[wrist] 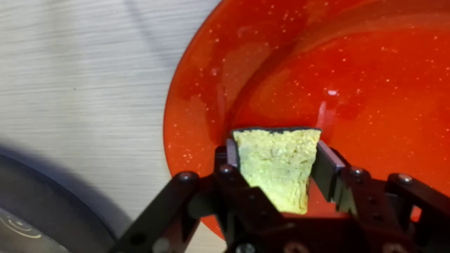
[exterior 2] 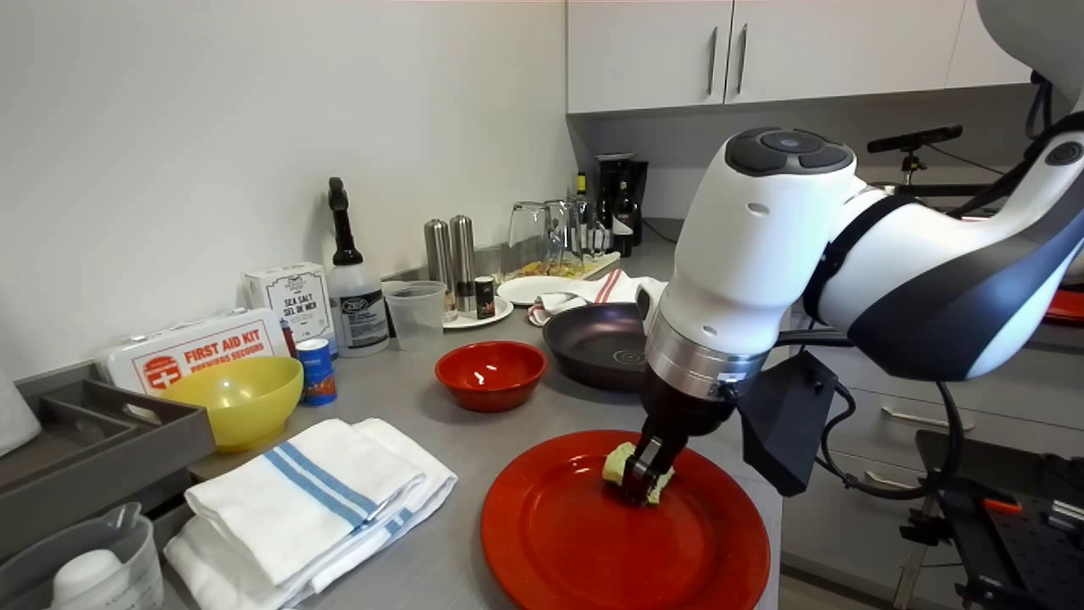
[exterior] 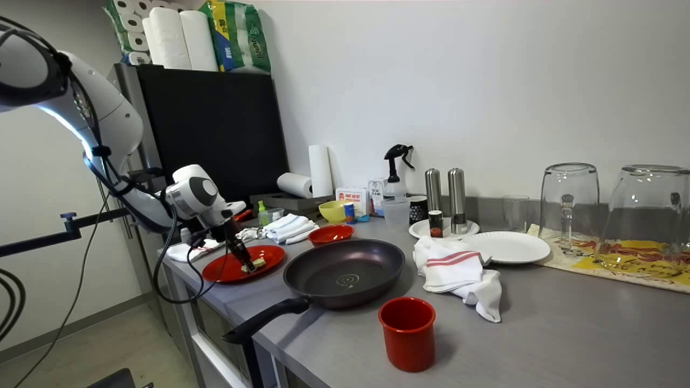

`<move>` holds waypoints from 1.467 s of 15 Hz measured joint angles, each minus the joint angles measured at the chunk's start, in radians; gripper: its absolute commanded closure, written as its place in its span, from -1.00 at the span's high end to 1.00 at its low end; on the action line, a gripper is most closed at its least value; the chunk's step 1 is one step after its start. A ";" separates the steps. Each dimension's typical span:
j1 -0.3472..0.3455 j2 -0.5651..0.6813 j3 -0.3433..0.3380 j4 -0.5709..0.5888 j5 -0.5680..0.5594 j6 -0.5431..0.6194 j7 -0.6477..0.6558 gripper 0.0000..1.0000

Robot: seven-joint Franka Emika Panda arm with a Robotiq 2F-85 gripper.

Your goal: Pick up the sponge and clean the red plate

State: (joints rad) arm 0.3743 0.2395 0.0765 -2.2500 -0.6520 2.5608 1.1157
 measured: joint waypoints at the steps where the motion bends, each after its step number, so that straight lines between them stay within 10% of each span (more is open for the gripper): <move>1: -0.008 0.000 0.014 0.000 0.039 0.003 -0.014 -0.47; 12: -0.060 0.003 0.160 0.017 0.685 0.021 -0.412 -0.47; 22: -0.035 0.016 0.099 0.024 0.585 0.014 -0.414 -0.47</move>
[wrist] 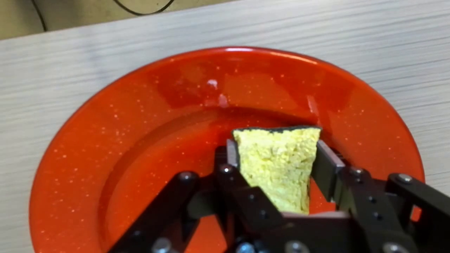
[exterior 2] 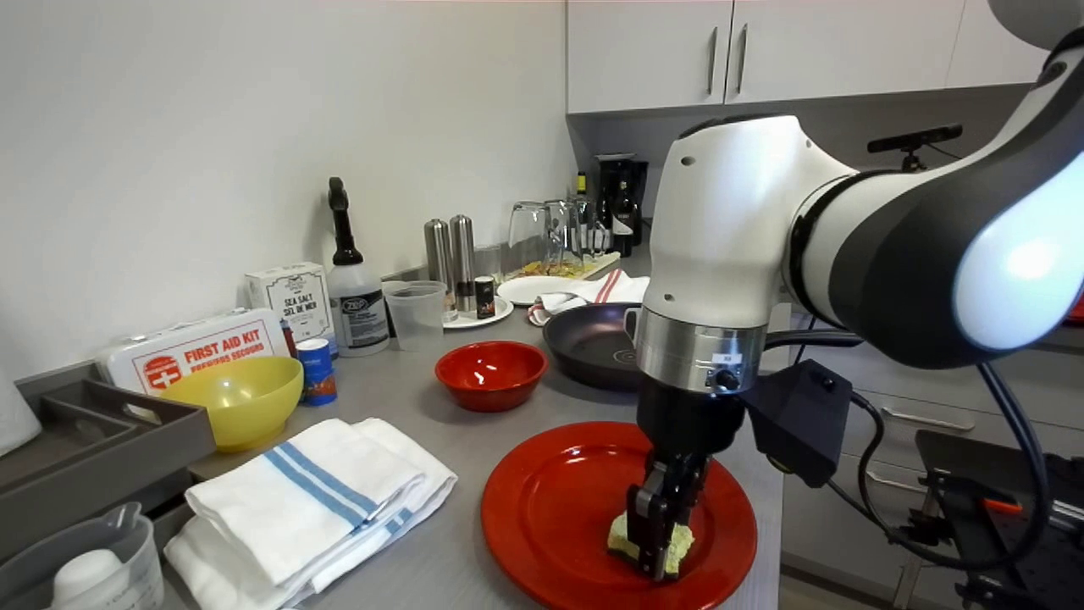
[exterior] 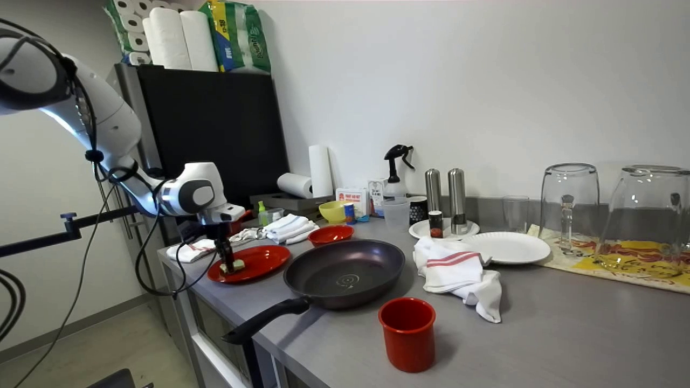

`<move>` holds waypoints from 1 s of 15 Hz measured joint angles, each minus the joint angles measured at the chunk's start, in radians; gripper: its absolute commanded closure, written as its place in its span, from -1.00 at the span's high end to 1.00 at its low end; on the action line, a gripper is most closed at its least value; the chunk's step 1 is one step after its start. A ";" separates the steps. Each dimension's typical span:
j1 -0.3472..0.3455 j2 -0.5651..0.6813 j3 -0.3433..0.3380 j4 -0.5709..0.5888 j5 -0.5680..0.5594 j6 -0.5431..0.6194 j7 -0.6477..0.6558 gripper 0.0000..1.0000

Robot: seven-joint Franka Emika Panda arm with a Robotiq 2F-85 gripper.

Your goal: Pick up the sponge and clean the red plate

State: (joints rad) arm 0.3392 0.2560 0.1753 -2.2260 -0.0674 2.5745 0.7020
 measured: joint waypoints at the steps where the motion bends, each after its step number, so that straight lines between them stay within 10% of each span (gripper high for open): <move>1: 0.011 0.001 -0.018 0.000 -0.057 0.001 0.021 -0.47; 8: 0.074 0.014 -0.107 0.012 -0.428 0.008 0.200 -0.47; 15: 0.074 0.016 -0.094 0.016 -0.453 0.001 0.235 -0.47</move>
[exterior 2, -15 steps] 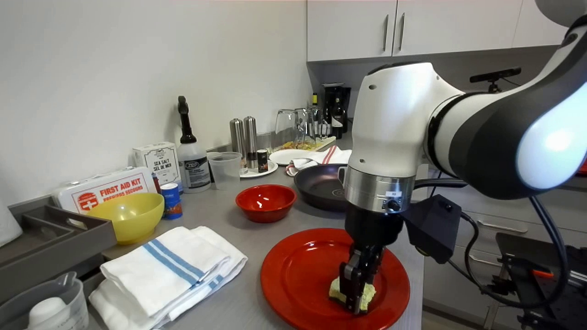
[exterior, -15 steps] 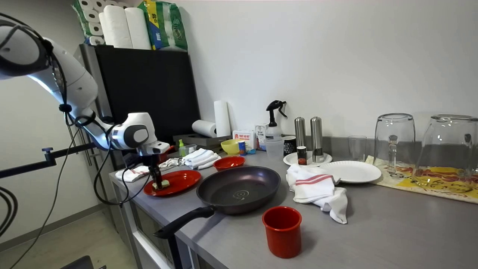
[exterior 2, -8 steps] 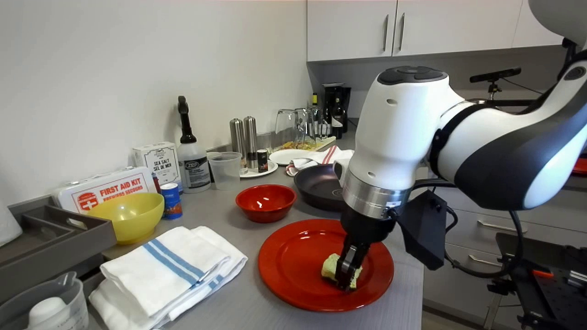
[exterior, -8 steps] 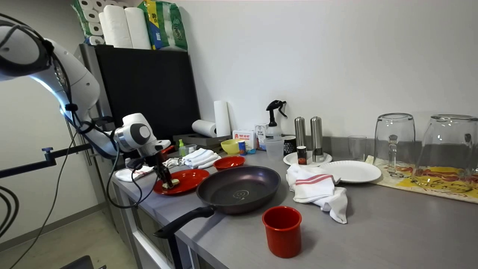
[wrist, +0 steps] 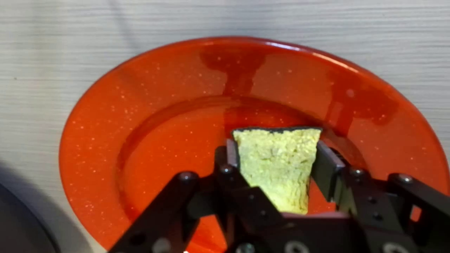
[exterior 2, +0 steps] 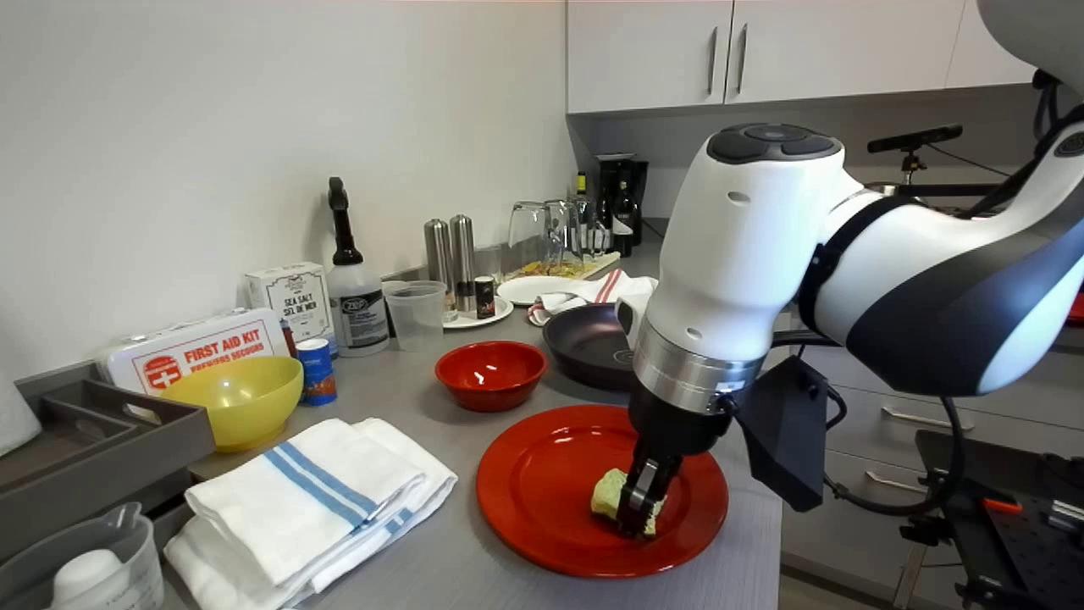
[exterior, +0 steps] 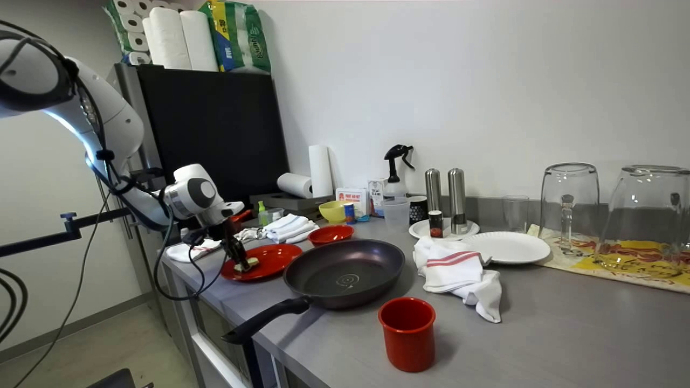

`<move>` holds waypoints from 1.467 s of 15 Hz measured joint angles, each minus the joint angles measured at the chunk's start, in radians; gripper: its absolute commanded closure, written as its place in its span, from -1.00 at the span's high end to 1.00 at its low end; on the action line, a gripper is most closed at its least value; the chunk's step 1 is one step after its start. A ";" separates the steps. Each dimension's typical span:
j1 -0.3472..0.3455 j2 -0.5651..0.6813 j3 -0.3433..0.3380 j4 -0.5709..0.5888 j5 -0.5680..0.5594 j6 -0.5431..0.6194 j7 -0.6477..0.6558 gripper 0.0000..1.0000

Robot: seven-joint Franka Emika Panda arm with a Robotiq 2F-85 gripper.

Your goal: Pick up the sponge and clean the red plate

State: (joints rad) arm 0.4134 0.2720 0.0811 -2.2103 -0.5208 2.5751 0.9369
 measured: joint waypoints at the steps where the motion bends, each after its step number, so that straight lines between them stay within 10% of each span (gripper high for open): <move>1: -0.003 0.000 0.008 0.000 0.023 -0.002 -0.006 -0.47; 10: -0.022 -0.001 0.074 0.006 0.238 -0.015 -0.112 -0.47; 22: -0.041 0.032 0.012 0.068 0.232 -0.052 -0.113 -0.47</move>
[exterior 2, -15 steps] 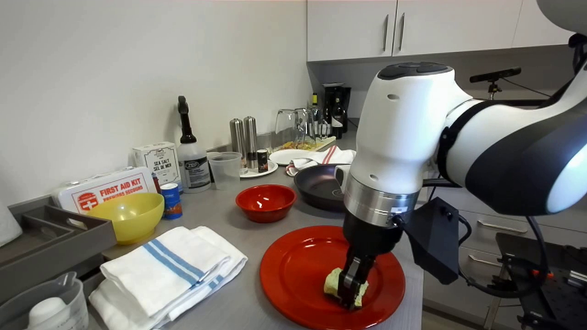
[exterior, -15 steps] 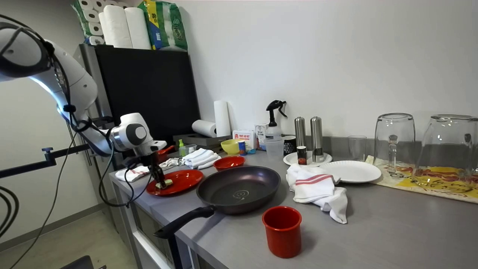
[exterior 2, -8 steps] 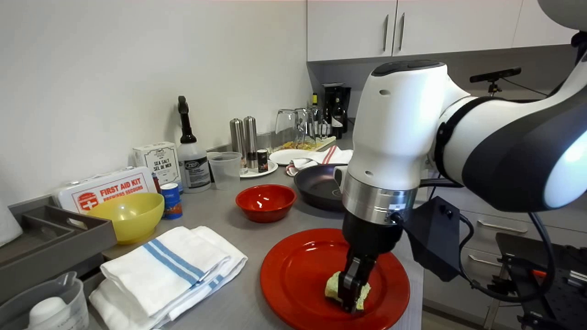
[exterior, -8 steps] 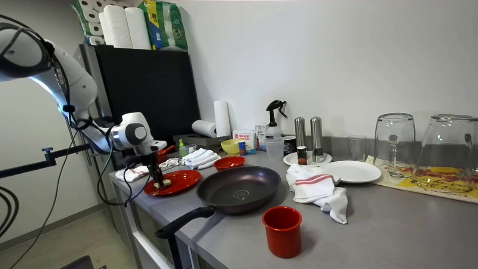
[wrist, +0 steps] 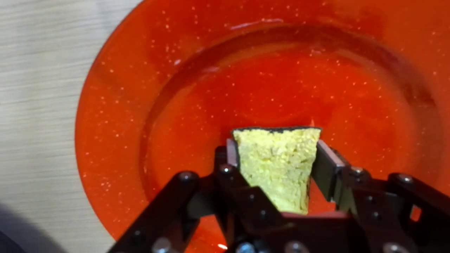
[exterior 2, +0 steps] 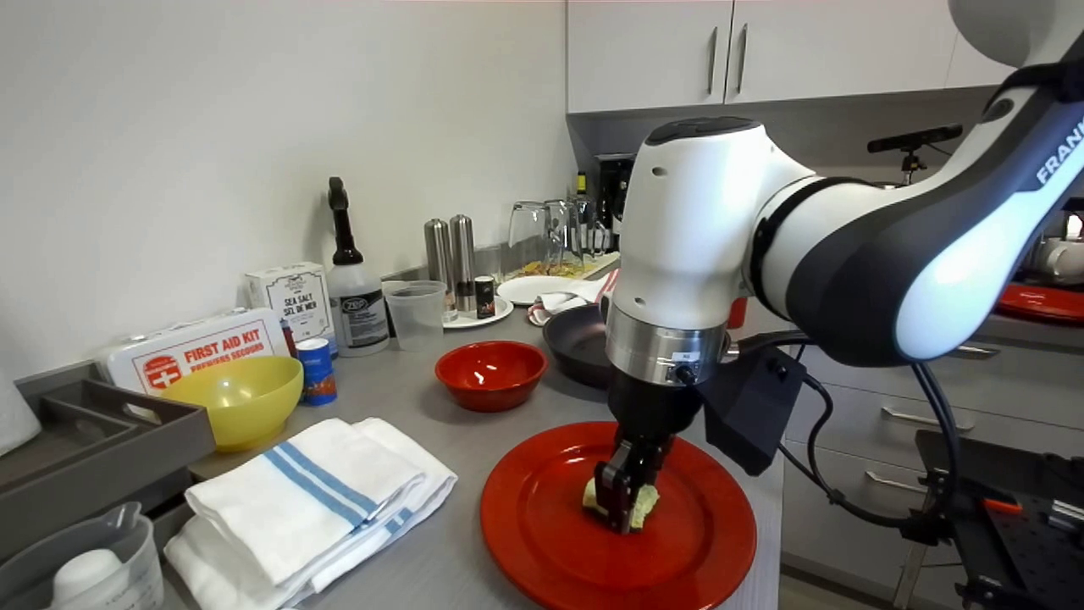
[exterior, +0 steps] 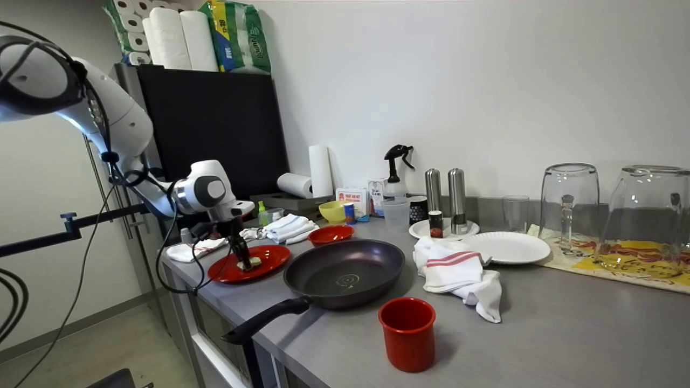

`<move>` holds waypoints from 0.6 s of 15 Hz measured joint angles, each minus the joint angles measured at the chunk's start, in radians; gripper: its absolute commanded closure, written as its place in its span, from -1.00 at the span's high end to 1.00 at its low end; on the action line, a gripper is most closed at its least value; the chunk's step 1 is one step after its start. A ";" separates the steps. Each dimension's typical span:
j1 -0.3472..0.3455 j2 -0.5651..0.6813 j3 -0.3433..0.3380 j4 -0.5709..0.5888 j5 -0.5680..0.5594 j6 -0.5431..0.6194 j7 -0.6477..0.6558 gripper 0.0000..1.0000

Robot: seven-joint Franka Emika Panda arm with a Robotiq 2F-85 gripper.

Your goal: Pick up the sponge and clean the red plate

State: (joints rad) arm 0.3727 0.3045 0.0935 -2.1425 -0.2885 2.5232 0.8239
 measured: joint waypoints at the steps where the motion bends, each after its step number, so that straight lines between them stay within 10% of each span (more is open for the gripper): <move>1: 0.000 0.006 -0.008 0.009 -0.005 -0.003 0.001 -0.47; 9: 0.000 0.055 -0.064 0.086 -0.074 -0.025 0.025 -0.47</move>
State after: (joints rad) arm 0.3730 0.3600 0.0297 -2.0561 -0.3624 2.4983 0.8491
